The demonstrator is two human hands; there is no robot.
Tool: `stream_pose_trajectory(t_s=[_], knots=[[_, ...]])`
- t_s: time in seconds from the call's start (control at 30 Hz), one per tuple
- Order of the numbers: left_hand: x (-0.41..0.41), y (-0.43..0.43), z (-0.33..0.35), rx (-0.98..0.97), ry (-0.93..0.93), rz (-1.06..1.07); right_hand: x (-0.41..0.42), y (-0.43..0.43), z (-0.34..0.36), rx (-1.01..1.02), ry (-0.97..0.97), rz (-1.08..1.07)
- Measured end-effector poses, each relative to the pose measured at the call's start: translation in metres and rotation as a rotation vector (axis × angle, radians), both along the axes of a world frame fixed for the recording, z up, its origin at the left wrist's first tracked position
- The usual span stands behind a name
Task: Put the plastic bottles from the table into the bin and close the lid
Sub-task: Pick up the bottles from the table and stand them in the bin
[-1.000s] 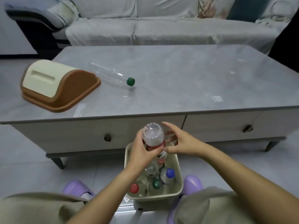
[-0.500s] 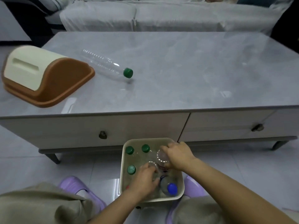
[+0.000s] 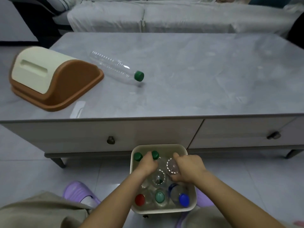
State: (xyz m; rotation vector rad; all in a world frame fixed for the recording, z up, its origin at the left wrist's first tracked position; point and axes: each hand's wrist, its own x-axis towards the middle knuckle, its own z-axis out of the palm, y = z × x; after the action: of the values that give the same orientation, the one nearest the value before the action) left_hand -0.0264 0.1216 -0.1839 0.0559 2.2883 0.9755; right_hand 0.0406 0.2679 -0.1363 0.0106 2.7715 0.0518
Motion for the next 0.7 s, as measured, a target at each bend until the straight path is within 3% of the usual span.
stream_pose_trajectory(t_s=[0.13,0.23,0.3,0.37,0.43,0.7], knots=[[-0.011,0.018,-0.01,0.177,-0.077,0.161,-0.004,0.008,0.02,-0.019,0.007,-0.061],[-0.012,0.015,-0.006,0.195,-0.061,0.07,-0.007,0.008,0.022,-0.042,-0.048,-0.107],[-0.018,0.001,-0.007,0.0,0.147,-0.084,-0.009,0.003,0.02,0.006,-0.079,-0.068],[-0.022,-0.014,-0.001,-0.341,0.398,-0.302,-0.01,0.0,0.019,0.042,-0.078,-0.033],[-0.024,-0.022,0.002,-0.575,0.433,-0.453,-0.01,0.0,0.021,0.051,-0.066,-0.028],[-0.028,-0.002,-0.001,-0.778,0.481,-0.742,-0.016,0.014,0.052,-0.007,-0.065,-0.114]])
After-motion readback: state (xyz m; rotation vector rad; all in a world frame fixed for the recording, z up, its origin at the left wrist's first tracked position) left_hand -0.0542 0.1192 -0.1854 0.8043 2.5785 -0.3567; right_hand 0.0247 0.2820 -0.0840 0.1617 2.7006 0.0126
